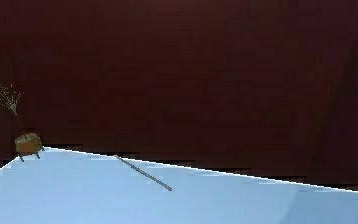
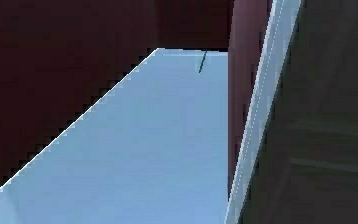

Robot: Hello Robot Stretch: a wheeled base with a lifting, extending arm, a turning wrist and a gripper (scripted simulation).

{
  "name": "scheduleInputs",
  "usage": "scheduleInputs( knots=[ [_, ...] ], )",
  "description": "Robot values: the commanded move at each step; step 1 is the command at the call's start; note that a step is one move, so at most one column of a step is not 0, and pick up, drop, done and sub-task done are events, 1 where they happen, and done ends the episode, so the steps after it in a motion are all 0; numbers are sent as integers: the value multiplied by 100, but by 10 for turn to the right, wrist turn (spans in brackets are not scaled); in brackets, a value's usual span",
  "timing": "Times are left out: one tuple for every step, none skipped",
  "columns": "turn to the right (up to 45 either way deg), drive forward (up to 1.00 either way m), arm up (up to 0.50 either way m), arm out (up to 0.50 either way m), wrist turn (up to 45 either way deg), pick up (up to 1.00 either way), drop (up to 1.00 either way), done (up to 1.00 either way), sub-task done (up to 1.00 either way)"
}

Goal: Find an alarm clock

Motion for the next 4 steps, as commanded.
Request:
scheduleInputs(
  knots=[
    [-450,0,0,0,0,0,0,0,0],
    [-120,0,0,0,0,0,0,0,0],
    [0,30,0,0,0,0,0,0,0],
    [-150,0,0,0,0,0,0,0,0]
  ],
)
